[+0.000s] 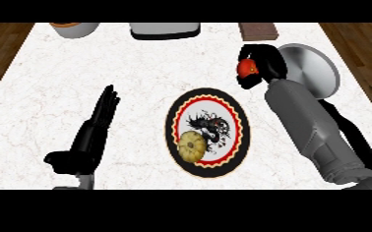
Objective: Pick the tomato from the plate and place it in the pan
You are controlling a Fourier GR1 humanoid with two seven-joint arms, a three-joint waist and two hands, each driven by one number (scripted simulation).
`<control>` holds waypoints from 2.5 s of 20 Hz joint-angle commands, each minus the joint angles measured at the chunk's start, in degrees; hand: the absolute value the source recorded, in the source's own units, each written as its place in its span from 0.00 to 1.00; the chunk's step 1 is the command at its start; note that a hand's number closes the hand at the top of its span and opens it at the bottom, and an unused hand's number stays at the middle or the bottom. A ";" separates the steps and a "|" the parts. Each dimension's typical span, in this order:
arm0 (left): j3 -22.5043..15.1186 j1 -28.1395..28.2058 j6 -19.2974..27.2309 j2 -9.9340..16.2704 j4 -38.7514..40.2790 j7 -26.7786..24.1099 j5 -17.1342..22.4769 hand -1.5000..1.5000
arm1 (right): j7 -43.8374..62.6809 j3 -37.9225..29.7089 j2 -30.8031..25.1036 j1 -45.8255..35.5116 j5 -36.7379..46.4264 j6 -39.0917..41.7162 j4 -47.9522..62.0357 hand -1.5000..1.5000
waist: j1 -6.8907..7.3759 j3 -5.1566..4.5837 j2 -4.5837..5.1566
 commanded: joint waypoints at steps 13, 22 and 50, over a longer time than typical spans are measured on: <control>-1.11 -0.92 -1.14 -1.13 1.35 -2.48 -1.08 0.50 | 32.54 -5.20 -4.81 12.16 0.99 -13.93 -29.94 1.00 | 2.58 0.29 1.58; -2.11 -0.02 -1.74 -1.32 -1.62 -1.48 -1.95 0.50 | 24.92 -11.45 -14.73 15.81 5.31 -22.11 -20.26 1.00 | 4.78 0.36 2.31; -1.49 -7.21 -3.58 -2.57 0.46 1.64 -1.43 0.50 | -6.34 -31.06 -20.39 4.80 -14.37 -4.75 12.06 0.00 | 8.71 0.84 4.28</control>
